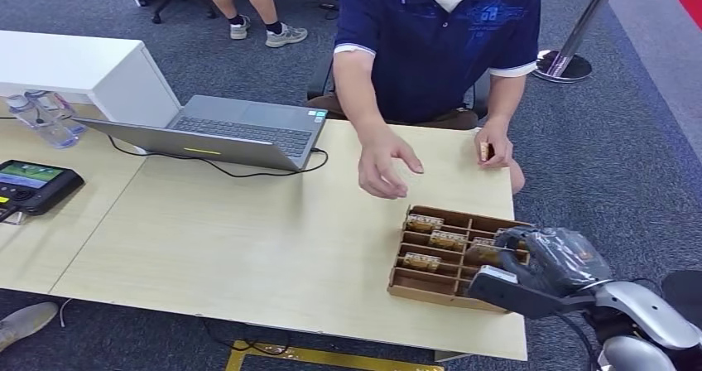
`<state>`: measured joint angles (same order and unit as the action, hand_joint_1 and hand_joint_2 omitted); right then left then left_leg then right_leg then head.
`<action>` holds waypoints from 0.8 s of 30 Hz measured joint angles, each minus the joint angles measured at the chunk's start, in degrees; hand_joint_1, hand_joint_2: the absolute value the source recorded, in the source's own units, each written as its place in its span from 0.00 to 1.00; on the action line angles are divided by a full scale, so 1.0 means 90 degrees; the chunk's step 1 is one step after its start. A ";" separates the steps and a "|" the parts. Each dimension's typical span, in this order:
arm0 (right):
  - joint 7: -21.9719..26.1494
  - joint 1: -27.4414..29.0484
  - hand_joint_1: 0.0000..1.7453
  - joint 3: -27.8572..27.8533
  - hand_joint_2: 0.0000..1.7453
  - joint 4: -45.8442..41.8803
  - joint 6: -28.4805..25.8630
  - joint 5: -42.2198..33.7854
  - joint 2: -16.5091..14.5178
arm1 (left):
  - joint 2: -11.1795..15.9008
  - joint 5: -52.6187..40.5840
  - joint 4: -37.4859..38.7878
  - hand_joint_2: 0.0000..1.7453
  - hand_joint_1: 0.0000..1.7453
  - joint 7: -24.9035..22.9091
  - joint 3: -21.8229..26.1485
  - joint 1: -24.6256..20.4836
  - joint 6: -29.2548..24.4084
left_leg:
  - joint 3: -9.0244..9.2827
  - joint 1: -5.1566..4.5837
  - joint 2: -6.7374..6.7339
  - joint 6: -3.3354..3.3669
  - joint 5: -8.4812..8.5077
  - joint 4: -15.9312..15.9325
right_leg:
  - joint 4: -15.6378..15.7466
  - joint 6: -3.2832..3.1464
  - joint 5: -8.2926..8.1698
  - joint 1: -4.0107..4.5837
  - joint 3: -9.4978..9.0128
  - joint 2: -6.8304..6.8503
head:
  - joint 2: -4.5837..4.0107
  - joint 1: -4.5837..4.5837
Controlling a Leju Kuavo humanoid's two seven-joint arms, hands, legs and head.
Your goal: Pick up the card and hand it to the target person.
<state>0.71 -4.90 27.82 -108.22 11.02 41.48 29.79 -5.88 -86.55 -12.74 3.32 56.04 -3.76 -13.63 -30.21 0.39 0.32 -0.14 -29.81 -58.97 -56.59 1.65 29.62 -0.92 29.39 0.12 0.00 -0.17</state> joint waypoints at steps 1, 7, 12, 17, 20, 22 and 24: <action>0.0032 -0.0091 0.95 -0.0093 1.00 -0.0010 -0.0027 -0.0047 -0.0051 | 0.0000 0.0002 0.0000 1.00 0.00 0.0000 0.0000 0.0000 -0.0001 | 0.0000 0.0000 0.0000 0.0000 0.0000 0.0000 | 0.0000 0.0000 0.0000 0.0000 0.0000 0.0000 | 0.0000 0.0001; 0.0302 -0.0733 0.95 -0.0622 1.00 0.0012 0.0050 -0.0515 -0.0510 | 0.0000 0.0002 0.0000 1.00 0.00 -0.0016 0.0000 -0.0001 -0.0008 | -0.0001 0.0000 0.0000 0.0000 0.0001 0.0000 | -0.0001 0.0000 -0.0001 0.0000 0.0000 0.0000 | 0.0000 0.0001; 0.0481 -0.1386 0.95 -0.0987 1.00 0.0292 0.0441 -0.1235 -0.0808 | 0.0000 -0.0008 0.0000 1.00 0.00 -0.0023 -0.0002 -0.0006 -0.0011 | 0.0000 0.0000 0.0001 0.0001 0.0002 0.0000 | -0.0001 0.0000 -0.0001 0.0000 -0.0001 0.0003 | 0.0000 0.0001; 0.0731 -0.1723 0.95 -0.1191 1.00 0.0688 0.0822 -0.1942 -0.1046 | 0.0000 -0.0085 0.0000 1.00 0.00 0.0016 -0.0006 -0.0013 0.0001 | -0.0001 0.0000 0.0002 0.0001 0.0002 0.0000 | -0.0001 0.0000 -0.0001 0.0000 -0.0001 0.0003 | 0.0000 0.0001; 0.0948 -0.1829 0.95 -0.1257 1.00 0.1012 0.1007 -0.2388 -0.1213 | 0.0000 -0.0113 0.0000 1.00 0.00 0.0028 -0.0009 -0.0019 0.0015 | -0.0001 0.0000 0.0001 0.0001 0.0002 0.0000 | -0.0001 0.0000 -0.0001 0.0000 0.0000 0.0002 | 0.0000 0.0001; 0.1022 -0.1876 0.95 -0.1279 1.00 0.1205 0.1046 -0.2490 -0.1310 | 0.0000 -0.0117 0.0000 1.00 0.00 0.0030 -0.0010 -0.0027 0.0017 | -0.0002 0.0000 0.0003 0.0001 0.0002 0.0000 | -0.0001 0.0000 -0.0001 0.0000 0.0000 0.0005 | 0.0000 0.0001; 0.1051 -0.1904 0.95 -0.1302 1.00 0.1340 0.1058 -0.2510 -0.1381 | 0.0000 -0.0117 0.0000 1.00 0.00 0.0030 -0.0010 -0.0031 0.0019 | -0.0002 0.0000 0.0005 0.0001 0.0002 0.0000 | -0.0002 0.0000 -0.0001 0.0000 0.0000 0.0008 | 0.0000 0.0001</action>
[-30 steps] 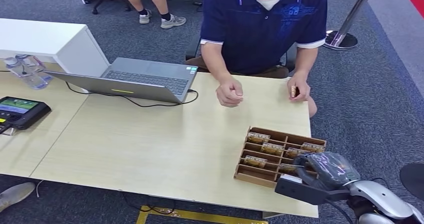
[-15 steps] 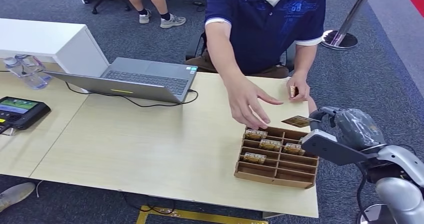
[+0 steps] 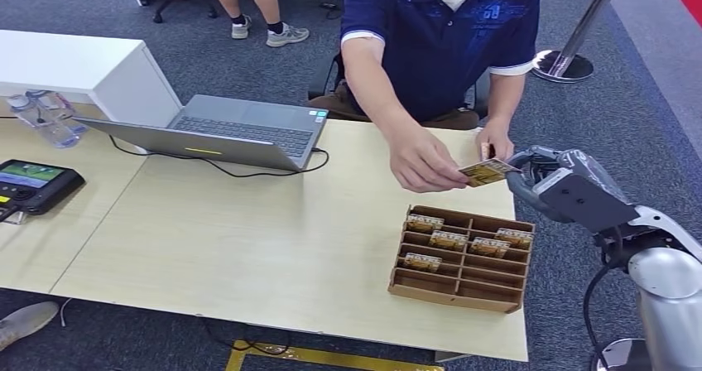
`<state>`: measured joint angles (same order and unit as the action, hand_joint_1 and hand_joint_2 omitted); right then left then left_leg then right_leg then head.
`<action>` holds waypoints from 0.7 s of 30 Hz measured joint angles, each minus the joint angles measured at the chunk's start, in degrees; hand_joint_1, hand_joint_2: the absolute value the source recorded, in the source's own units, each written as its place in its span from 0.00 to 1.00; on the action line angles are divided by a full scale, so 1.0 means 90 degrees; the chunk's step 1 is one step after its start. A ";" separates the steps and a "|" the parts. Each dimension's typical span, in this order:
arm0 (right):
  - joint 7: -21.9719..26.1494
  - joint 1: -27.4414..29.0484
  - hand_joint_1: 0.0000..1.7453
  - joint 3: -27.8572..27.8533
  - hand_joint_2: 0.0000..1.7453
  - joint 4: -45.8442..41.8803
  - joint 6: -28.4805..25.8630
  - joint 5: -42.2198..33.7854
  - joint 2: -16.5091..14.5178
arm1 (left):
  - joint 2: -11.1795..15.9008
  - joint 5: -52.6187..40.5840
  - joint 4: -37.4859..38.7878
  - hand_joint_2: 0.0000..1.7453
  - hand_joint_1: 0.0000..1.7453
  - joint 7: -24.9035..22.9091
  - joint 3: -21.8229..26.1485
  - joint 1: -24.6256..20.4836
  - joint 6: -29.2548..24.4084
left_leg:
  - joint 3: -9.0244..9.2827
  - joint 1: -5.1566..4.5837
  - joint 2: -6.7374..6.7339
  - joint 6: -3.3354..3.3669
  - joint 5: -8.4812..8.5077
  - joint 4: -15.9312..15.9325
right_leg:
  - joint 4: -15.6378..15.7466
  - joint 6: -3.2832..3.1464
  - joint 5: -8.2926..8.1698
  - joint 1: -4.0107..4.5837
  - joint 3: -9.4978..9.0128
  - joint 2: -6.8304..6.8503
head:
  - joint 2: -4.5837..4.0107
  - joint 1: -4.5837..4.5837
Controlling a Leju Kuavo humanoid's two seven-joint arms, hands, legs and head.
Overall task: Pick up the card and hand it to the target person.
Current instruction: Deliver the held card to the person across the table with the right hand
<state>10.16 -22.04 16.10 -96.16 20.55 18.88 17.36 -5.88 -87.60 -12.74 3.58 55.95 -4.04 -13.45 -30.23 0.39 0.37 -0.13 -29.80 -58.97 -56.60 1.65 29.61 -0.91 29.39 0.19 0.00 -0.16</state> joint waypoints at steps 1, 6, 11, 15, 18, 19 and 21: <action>0.0006 -0.0013 0.95 -0.0012 1.00 0.0049 0.0002 -0.0003 -0.0027 | 0.0000 0.0000 0.0000 1.00 0.00 0.0000 0.0000 0.0000 0.0001 | 0.0000 0.0000 0.0000 0.0000 0.0000 0.0000 | 0.0000 0.0000 0.0000 0.0000 0.0000 0.0000 | 0.0000 0.0000; 0.0015 -0.0063 0.95 -0.0033 1.00 0.0199 0.0004 -0.0012 -0.0109 | 0.0000 -0.0002 0.0000 1.00 0.00 0.0000 0.0000 -0.0001 0.0001 | 0.0000 0.0000 -0.0001 0.0000 0.0000 0.0000 | 0.0000 0.0000 0.0000 0.0000 0.0000 -0.0002 | 0.0000 -0.0001; 0.0026 -0.0075 0.95 -0.0035 1.00 0.0257 0.0037 -0.0095 -0.0149 | 0.0000 -0.0008 0.0000 1.00 0.00 0.0000 0.0000 -0.0001 0.0002 | 0.0000 0.0000 -0.0001 0.0000 0.0000 0.0000 | 0.0000 0.0000 0.0000 0.0000 -0.0001 -0.0002 | 0.0000 -0.0001; 0.0135 -0.0128 0.95 -0.0030 1.00 0.0459 0.0222 -0.0532 -0.0286 | 0.0000 -0.0037 0.0000 1.00 0.00 0.0000 -0.0008 -0.0003 0.0008 | 0.0001 0.0000 -0.0002 0.0000 0.0000 0.0000 | -0.0001 0.0000 0.0000 0.0000 -0.0001 -0.0005 | 0.0000 0.0000; 0.0292 -0.0223 0.95 -0.0002 1.00 0.0862 0.0274 -0.0769 -0.0492 | 0.0000 -0.0065 0.0000 1.00 0.00 0.0000 -0.0038 -0.0006 0.0016 | 0.0001 0.0001 -0.0003 -0.0001 0.0001 0.0000 | -0.0001 0.0000 0.0000 0.0001 -0.0001 -0.0005 | 0.0000 0.0000; 0.0353 -0.0252 0.95 0.0022 1.00 0.1010 0.0274 -0.0830 -0.0559 | 0.0000 -0.0072 0.0000 1.00 0.00 0.0000 -0.0049 -0.0006 0.0026 | 0.0002 0.0002 -0.0003 -0.0001 0.0001 0.0000 | -0.0002 0.0000 -0.0001 0.0001 -0.0002 -0.0005 | 0.0000 0.0000; 0.0466 -0.0300 0.95 0.0091 1.00 0.1288 0.0272 -0.0937 -0.0675 | 0.0000 -0.0075 0.0000 1.00 0.00 -0.0001 -0.0073 -0.0006 0.0047 | 0.0002 0.0002 -0.0003 -0.0001 0.0002 0.0000 | -0.0002 0.0000 -0.0001 0.0001 -0.0002 -0.0006 | 0.0000 -0.0001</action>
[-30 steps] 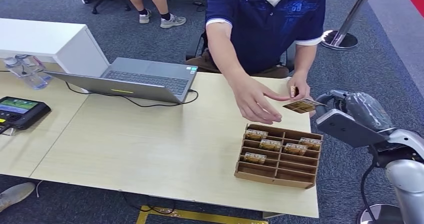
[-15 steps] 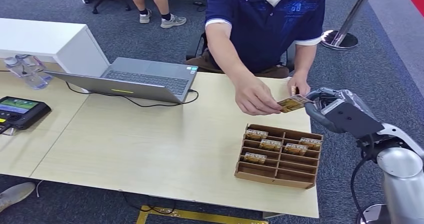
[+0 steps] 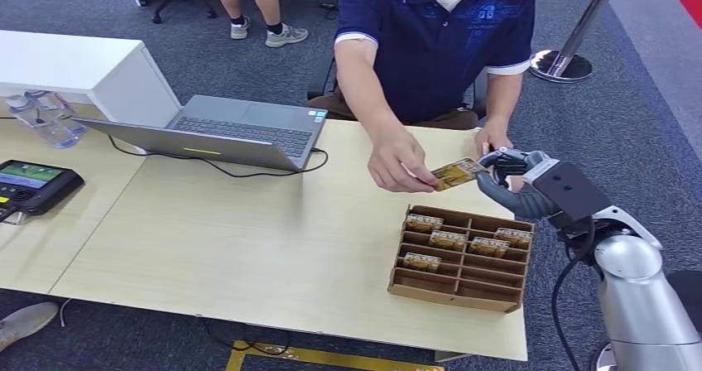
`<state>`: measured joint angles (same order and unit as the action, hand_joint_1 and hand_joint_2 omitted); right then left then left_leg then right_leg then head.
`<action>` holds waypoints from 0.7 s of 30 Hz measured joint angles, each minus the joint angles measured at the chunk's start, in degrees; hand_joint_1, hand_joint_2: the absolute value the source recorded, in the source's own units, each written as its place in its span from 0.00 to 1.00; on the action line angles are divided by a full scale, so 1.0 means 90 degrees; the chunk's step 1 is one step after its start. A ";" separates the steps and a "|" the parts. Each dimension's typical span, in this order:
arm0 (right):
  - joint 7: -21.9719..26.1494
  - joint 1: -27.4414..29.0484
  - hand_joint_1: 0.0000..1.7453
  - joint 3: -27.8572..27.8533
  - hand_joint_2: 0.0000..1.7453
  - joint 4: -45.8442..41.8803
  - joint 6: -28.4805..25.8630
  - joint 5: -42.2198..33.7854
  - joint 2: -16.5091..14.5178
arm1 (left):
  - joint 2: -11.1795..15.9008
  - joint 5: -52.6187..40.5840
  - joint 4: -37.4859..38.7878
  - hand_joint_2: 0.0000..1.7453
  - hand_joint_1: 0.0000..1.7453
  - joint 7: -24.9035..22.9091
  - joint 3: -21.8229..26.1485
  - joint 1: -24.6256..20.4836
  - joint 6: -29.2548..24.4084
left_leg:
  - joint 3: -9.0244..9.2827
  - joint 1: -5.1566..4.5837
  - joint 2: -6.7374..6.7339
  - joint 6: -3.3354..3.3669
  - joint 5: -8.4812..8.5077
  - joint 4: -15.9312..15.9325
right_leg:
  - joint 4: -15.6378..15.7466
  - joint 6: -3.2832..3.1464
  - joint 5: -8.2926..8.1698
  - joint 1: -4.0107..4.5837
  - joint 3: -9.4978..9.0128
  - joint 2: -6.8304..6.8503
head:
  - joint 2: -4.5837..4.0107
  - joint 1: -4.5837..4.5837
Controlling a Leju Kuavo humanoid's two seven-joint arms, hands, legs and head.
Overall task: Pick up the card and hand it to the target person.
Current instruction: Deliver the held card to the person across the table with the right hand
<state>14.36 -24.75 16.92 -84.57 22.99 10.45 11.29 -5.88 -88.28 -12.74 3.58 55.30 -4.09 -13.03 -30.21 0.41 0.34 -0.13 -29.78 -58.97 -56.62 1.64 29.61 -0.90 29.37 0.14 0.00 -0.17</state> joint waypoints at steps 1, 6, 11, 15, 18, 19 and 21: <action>0.0039 -0.0018 0.95 0.0032 1.00 0.0116 0.0000 -0.0042 -0.0048 | 0.0000 0.0000 0.0000 1.00 0.00 -0.0002 -0.0013 0.0000 0.0008 | 0.0000 0.0000 0.0000 0.0000 0.0000 0.0000 | 0.0000 0.0000 0.0000 0.0000 0.0000 0.0000 | 0.0000 0.0001; 0.0130 -0.0131 0.04 0.0162 1.00 0.0488 0.0002 -0.0192 -0.0198 | 0.0004 -0.0037 0.0000 1.00 0.00 -0.0042 -0.0046 0.0003 0.0098 | -0.0002 -0.0001 0.0001 0.0001 0.0001 0.0000 | 0.0000 0.0000 0.0000 -0.0001 0.0000 0.0001 | 0.0000 0.0001; 0.0146 -0.0193 0.00 0.0265 1.00 0.0724 -0.0001 -0.0256 -0.0292 | 0.0013 -0.0052 0.0000 0.00 0.00 -0.0071 -0.0083 0.0006 0.0152 | -0.0002 -0.0001 0.0001 0.0001 0.0001 0.0000 | 0.0000 0.0000 0.0000 -0.0001 0.0001 0.0001 | 0.0000 0.0001; 0.0201 -0.0220 0.65 0.0338 1.00 0.0852 -0.0019 -0.0320 -0.0357 | 0.0027 -0.0018 0.0000 0.00 0.00 -0.0016 -0.0081 0.0006 0.0147 | -0.0002 -0.0001 0.0001 0.0001 0.0001 0.0000 | 0.0000 0.0000 0.0000 -0.0001 0.0001 0.0001 | 0.0000 0.0001; 0.0273 -0.0259 0.92 0.0345 1.00 0.0918 -0.0060 -0.0416 -0.0393 | 0.0039 0.0014 0.0000 0.00 0.00 -0.0014 -0.0080 0.0007 0.0126 | -0.0002 -0.0001 0.0001 0.0001 0.0001 0.0000 | 0.0000 0.0000 0.0000 -0.0001 0.0001 0.0001 | 0.0000 0.0000; 0.0290 -0.0281 0.93 0.0345 1.00 0.0936 -0.0074 -0.0446 -0.0405 | 0.0042 0.0019 0.0000 0.00 0.00 -0.0013 -0.0080 0.0007 0.0121 | -0.0002 -0.0001 0.0001 0.0000 0.0001 0.0000 | 0.0000 0.0000 0.0000 -0.0001 0.0001 0.0001 | 0.0000 0.0001; 0.0312 -0.0338 0.94 0.0345 1.00 0.0975 -0.0091 -0.0493 -0.0416 | 0.0052 0.0022 0.0000 0.00 0.00 -0.0009 -0.0080 0.0007 0.0120 | -0.0002 -0.0001 0.0001 0.0000 0.0001 0.0000 | 0.0000 0.0000 0.0000 -0.0001 0.0001 0.0001 | 0.0000 0.0000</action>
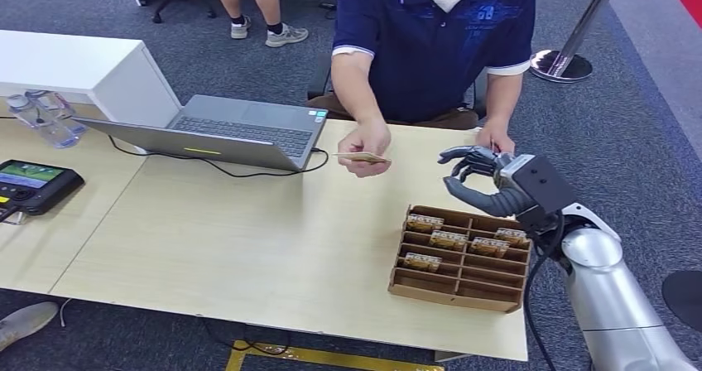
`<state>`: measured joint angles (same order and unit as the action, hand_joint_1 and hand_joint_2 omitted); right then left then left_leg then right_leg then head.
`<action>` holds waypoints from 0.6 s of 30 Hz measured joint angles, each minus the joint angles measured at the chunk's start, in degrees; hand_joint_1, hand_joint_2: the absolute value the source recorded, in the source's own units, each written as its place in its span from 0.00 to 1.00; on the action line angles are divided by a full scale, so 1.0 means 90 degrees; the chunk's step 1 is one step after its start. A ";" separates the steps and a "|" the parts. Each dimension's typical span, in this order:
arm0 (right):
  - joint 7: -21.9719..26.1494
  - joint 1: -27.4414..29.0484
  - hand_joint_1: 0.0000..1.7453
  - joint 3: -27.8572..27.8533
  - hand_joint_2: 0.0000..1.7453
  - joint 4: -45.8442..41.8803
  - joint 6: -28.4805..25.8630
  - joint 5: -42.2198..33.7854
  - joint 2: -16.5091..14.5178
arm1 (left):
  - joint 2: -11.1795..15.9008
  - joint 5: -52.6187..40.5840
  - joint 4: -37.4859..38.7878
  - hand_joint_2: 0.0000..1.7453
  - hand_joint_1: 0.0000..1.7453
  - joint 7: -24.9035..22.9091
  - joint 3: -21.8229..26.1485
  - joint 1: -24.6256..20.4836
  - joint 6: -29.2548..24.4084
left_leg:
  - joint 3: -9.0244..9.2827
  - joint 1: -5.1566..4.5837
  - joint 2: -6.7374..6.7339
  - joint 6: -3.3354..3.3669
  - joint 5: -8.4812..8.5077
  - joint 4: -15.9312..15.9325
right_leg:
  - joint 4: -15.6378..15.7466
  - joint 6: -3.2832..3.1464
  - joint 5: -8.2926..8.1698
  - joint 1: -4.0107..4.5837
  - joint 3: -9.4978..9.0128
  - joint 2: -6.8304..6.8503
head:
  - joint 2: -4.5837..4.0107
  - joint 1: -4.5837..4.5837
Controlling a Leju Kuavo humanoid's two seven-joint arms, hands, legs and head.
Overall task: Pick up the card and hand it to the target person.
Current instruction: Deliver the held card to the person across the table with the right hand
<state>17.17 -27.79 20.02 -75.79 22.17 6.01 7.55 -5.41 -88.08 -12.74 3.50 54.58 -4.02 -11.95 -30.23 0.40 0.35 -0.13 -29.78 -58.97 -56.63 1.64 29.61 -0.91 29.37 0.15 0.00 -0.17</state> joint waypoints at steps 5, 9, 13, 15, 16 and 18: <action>0.0075 -0.0173 0.94 -0.0017 1.00 0.0160 -0.0102 -0.0081 -0.0001 | 0.0029 0.0021 0.0000 0.00 0.00 0.0024 0.0002 0.0001 -0.0025 | 0.0000 0.0000 0.0000 0.0000 0.0000 0.0000 | 0.0000 0.0000 0.0000 0.0000 0.0000 0.0000 | 0.0000 0.0000; 0.0075 -0.0236 0.92 -0.0183 1.00 0.0261 -0.1006 0.0298 -0.0019 | 0.0035 0.0089 0.0000 0.00 0.00 0.0012 0.0002 0.0004 -0.0096 | 0.0000 0.0000 0.0002 0.0000 0.0000 -0.0001 | 0.0001 0.0000 0.0000 0.0000 0.0001 0.0003 | 0.0000 0.0002; 0.0041 -0.0226 0.93 -0.0610 1.00 0.0344 -0.1985 0.0830 -0.0042 | 0.0035 0.0122 0.0000 0.00 0.00 -0.0020 0.0002 0.0023 -0.0120 | 0.0000 -0.0001 0.0003 0.0000 0.0000 -0.0001 | 0.0002 0.0000 0.0000 -0.0001 0.0002 0.0005 | 0.0000 0.0001; 0.0031 -0.0181 0.93 -0.0859 1.00 0.0383 -0.2373 0.1077 -0.0042 | 0.0035 0.0128 0.0000 0.00 0.00 -0.0035 0.0003 0.0030 -0.0120 | 0.0000 -0.0001 0.0002 0.0000 0.0000 -0.0001 | 0.0002 0.0000 0.0000 -0.0001 0.0002 0.0006 | 0.0000 0.0001; 0.0026 -0.0151 0.93 -0.0977 1.00 0.0402 -0.2532 0.1180 -0.0042 | 0.0035 0.0130 0.0000 0.00 0.00 -0.0042 0.0004 0.0031 -0.0121 | 0.0000 -0.0001 0.0003 0.0000 0.0000 -0.0001 | 0.0002 0.0000 0.0000 -0.0001 0.0002 0.0006 | 0.0000 0.0001; 0.0011 -0.0090 0.94 -0.1196 1.00 0.0449 -0.2788 0.1360 -0.0041 | 0.0035 0.0131 0.0000 0.00 0.00 -0.0061 0.0005 0.0034 -0.0129 | 0.0000 -0.0001 0.0002 0.0000 0.0000 -0.0001 | 0.0003 0.0000 0.0000 -0.0001 0.0003 0.0006 | 0.0000 0.0001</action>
<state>17.27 -28.60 9.26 -71.76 -2.92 18.25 7.17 -5.09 -86.90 -12.74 2.95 54.62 -3.72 -13.11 -30.23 0.39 0.37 -0.13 -29.78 -58.98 -56.60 1.65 29.61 -0.92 29.40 0.20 0.00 -0.16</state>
